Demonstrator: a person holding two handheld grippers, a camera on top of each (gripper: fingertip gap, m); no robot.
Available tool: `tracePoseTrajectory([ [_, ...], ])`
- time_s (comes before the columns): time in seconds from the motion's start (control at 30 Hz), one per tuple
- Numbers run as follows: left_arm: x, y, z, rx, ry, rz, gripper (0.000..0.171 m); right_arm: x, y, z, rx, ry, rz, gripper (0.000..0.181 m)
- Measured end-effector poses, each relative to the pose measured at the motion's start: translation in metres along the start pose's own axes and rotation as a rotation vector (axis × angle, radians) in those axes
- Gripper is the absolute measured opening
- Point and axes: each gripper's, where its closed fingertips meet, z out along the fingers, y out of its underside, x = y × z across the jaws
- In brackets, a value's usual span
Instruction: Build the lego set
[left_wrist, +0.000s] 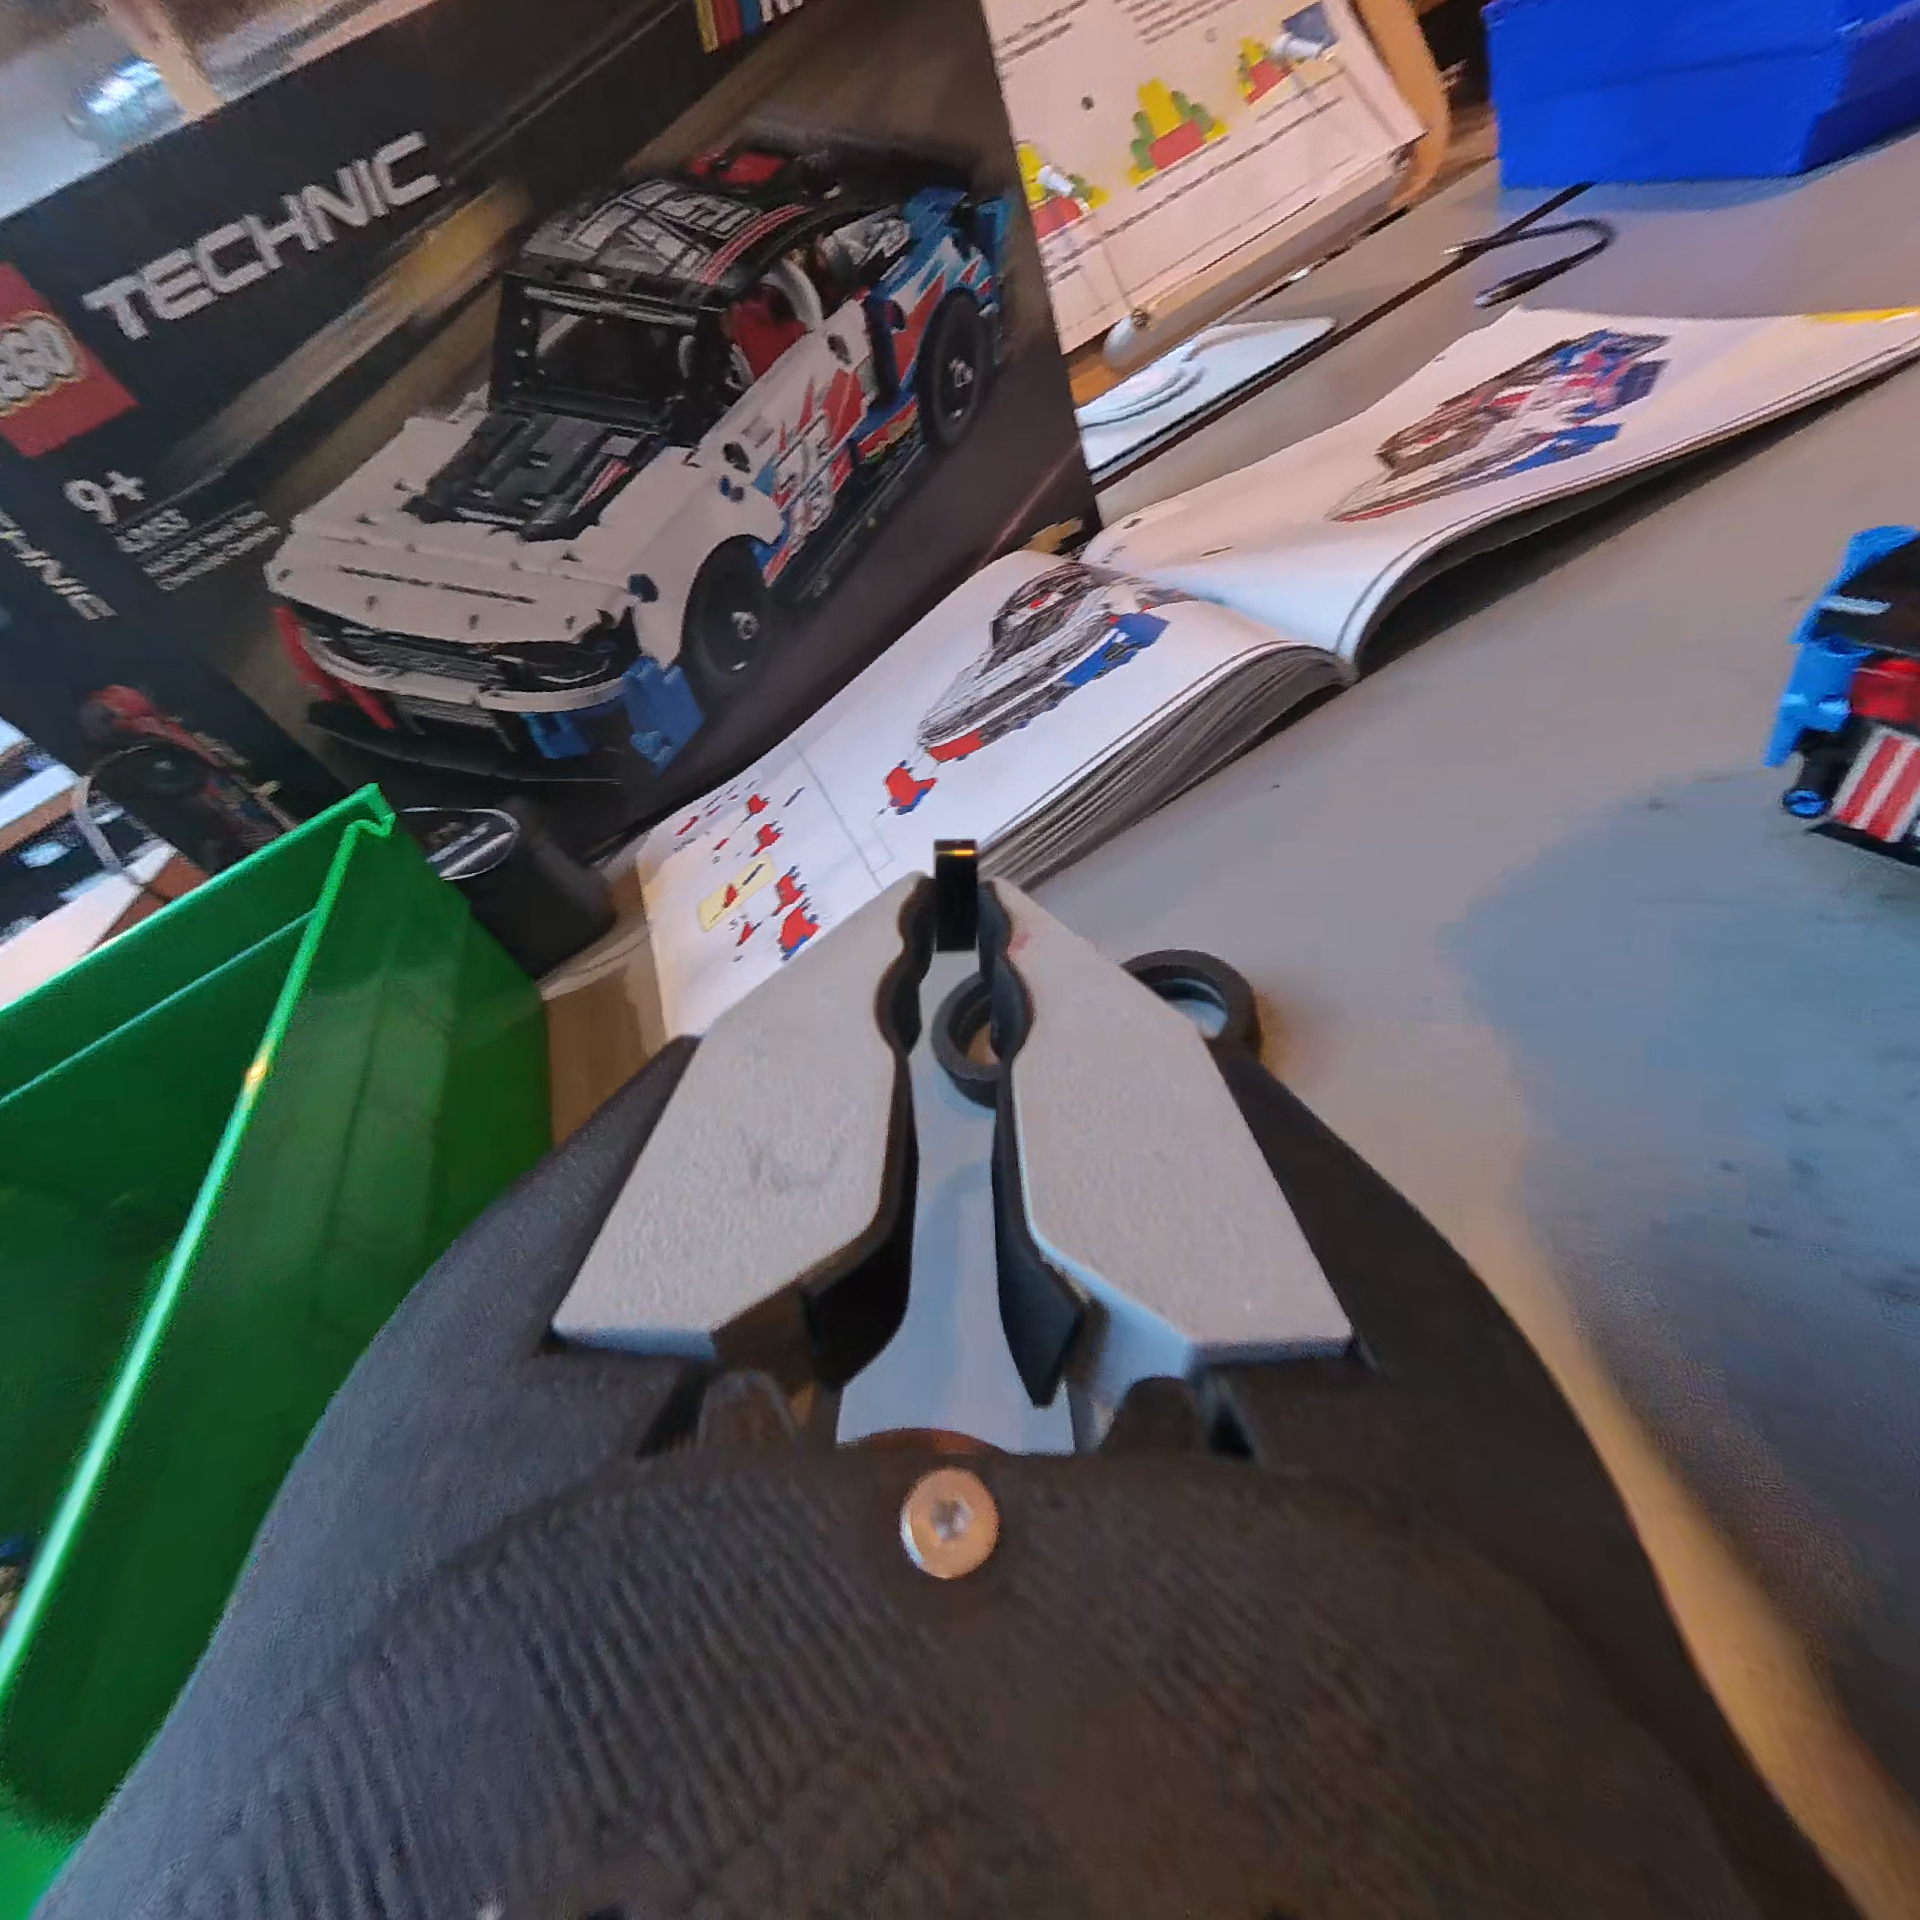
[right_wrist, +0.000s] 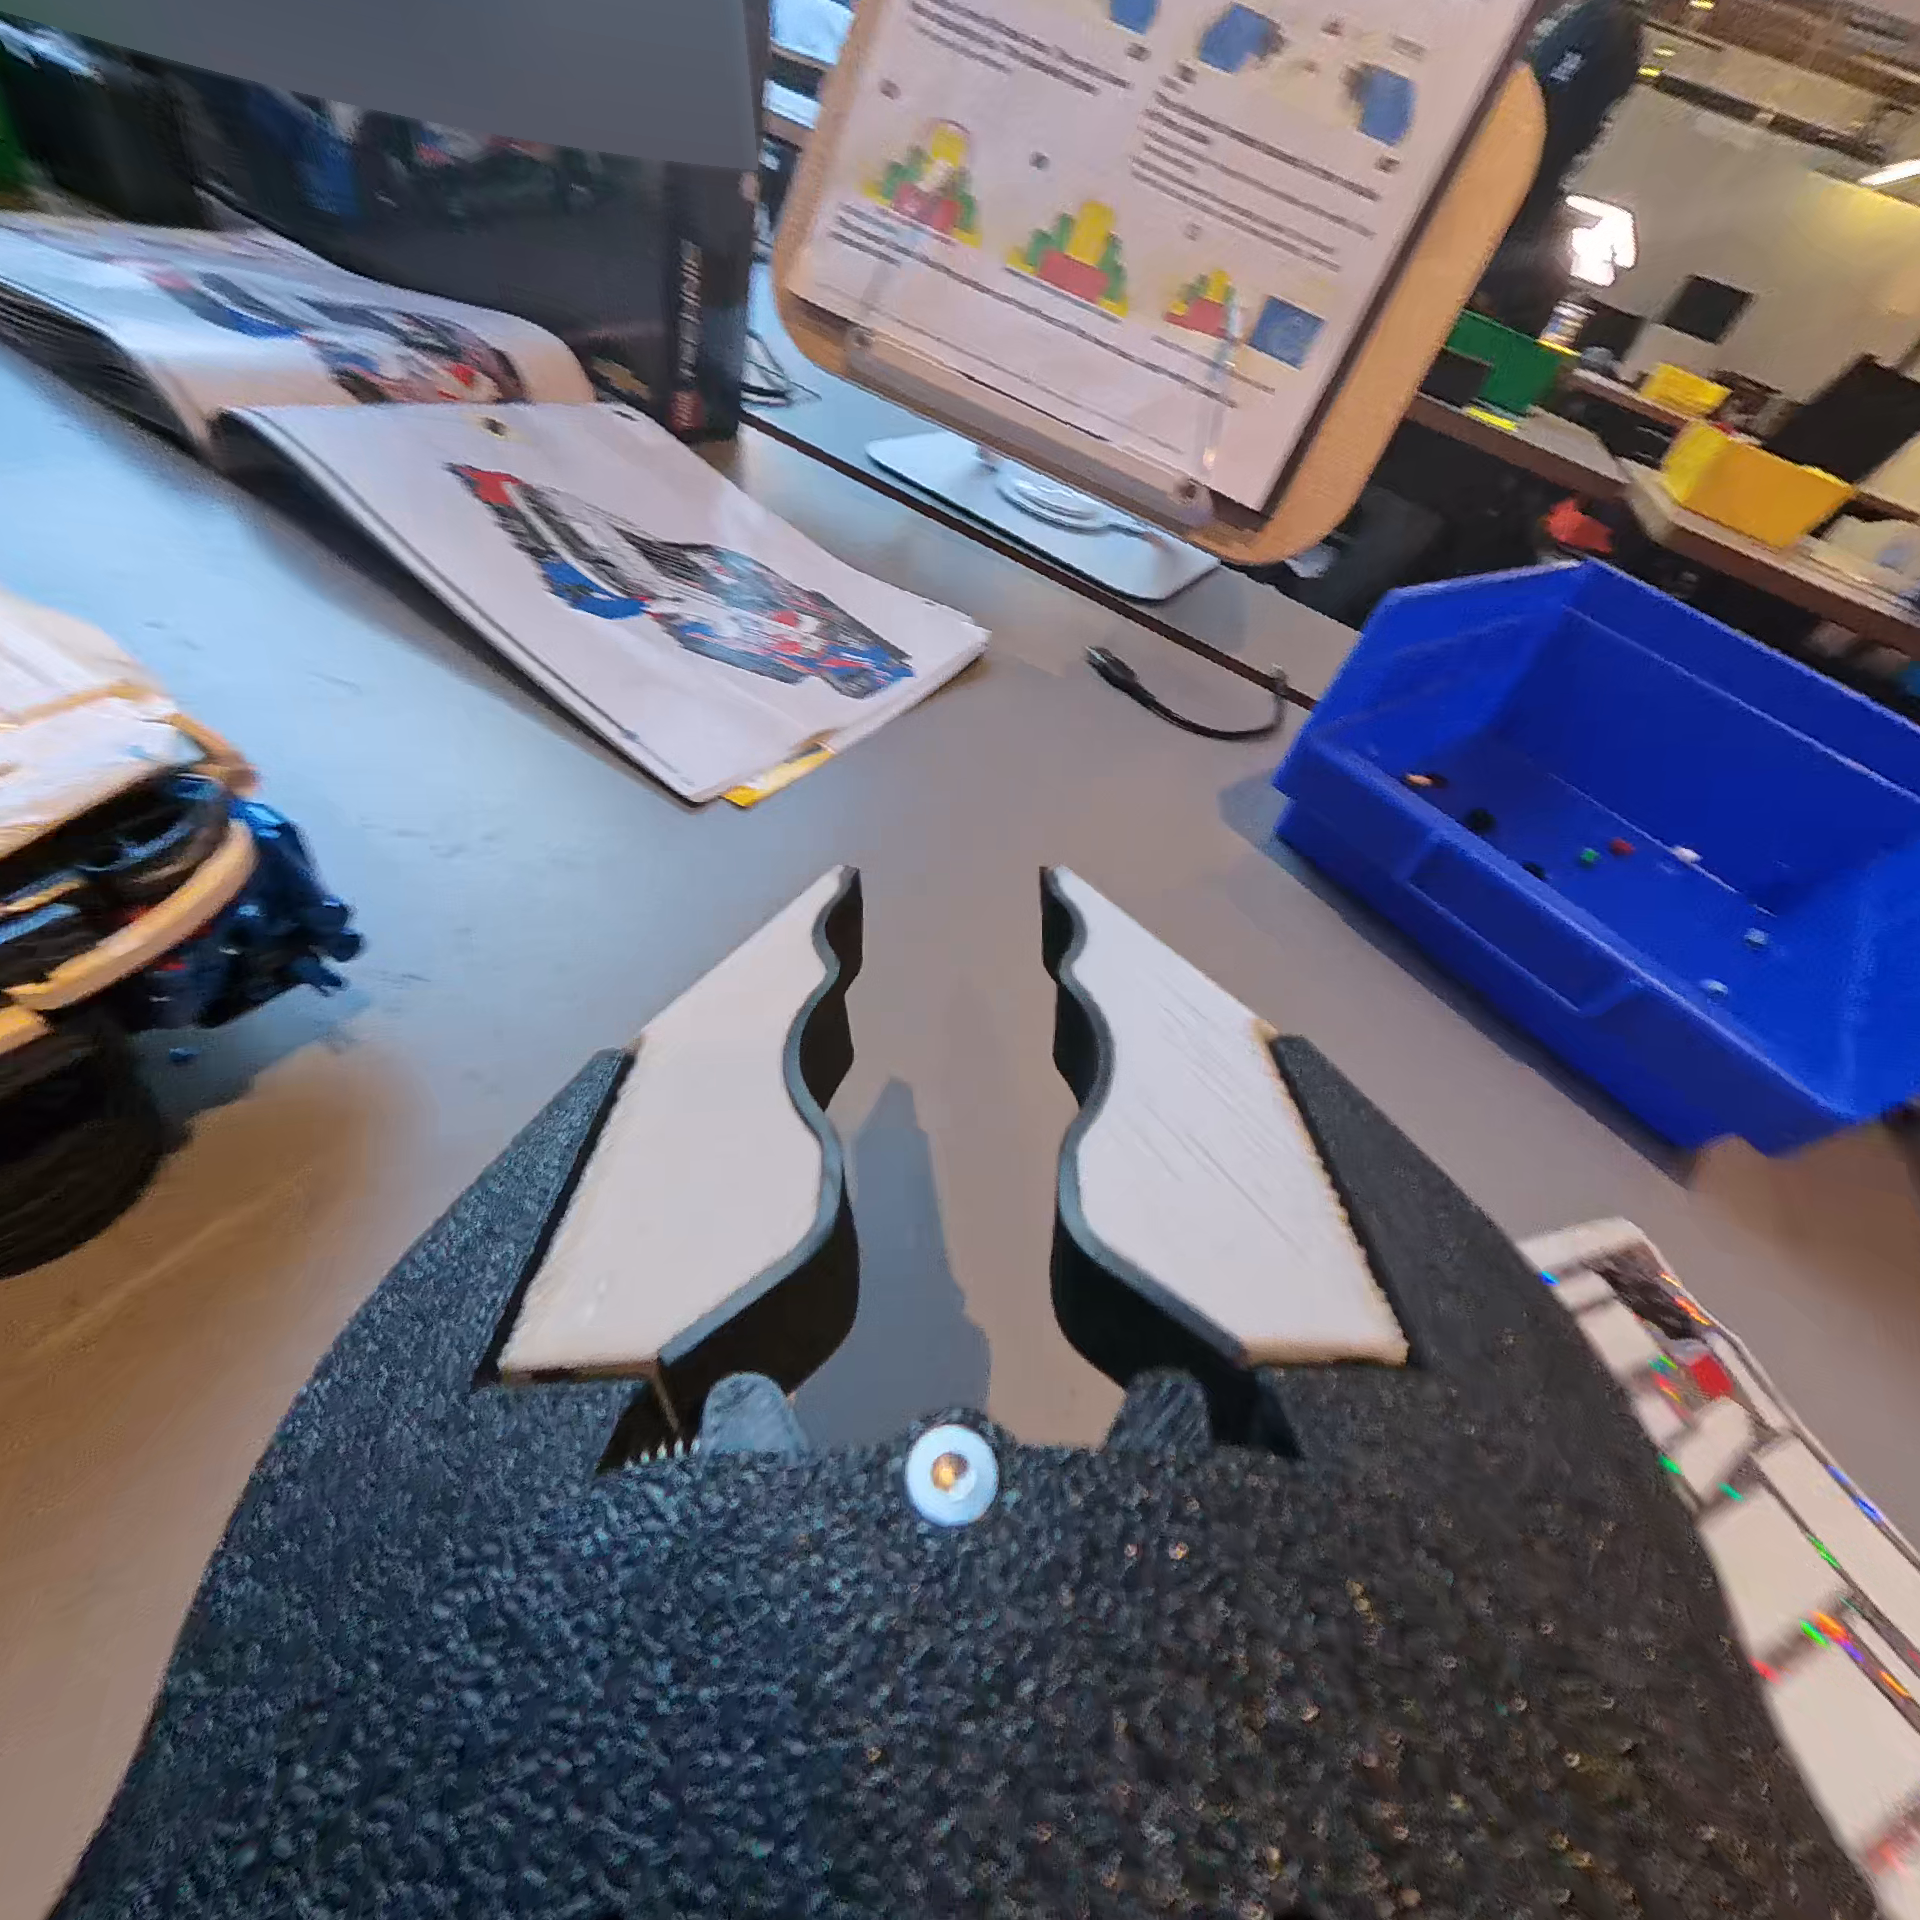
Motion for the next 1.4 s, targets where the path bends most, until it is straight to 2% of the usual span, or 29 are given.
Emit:
tracePoseTrajectory([
  [0.13,-0.006,0.002,-0.007,-0.034,-0.117,-0.014,0.005,-0.014,-0.012,-0.003,0.081,-0.149,0.068,0.032],
  [0.33,0.018,-0.007,-0.031,-0.122,-0.229,-0.141,0.006,-0.038,-0.026,-0.012,0.172,-0.392,0.103,0.033],
  [0.5,0.055,-0.053,-0.063,-0.262,-0.283,-0.255,0.006,-0.044,-0.025,-0.022,0.207,-0.519,0.008,0.033],
  [0.7,0.145,-0.12,-0.069,-0.372,-0.099,-0.421,0.006,-0.054,-0.027,-0.04,0.245,-0.659,0.0,0.043],
  [0.77,0.18,-0.139,-0.067,-0.359,-0.014,-0.479,0.005,-0.062,-0.028,-0.049,0.269,-0.699,-0.033,0.044],
  [0.87,0.211,-0.158,-0.068,-0.327,0.012,-0.461,0.006,-0.074,-0.024,-0.059,0.265,-0.745,-0.085,0.049],
  [1.07,0.252,-0.156,-0.066,-0.339,0.061,-0.531,0.006,-0.082,-0.022,-0.066,0.272,-0.771,-0.119,0.054],
  [1.4,0.27,-0.16,-0.056,-0.305,0.167,-0.592,0.006,-0.089,-0.016,-0.06,0.244,-0.754,-0.165,0.055],
])
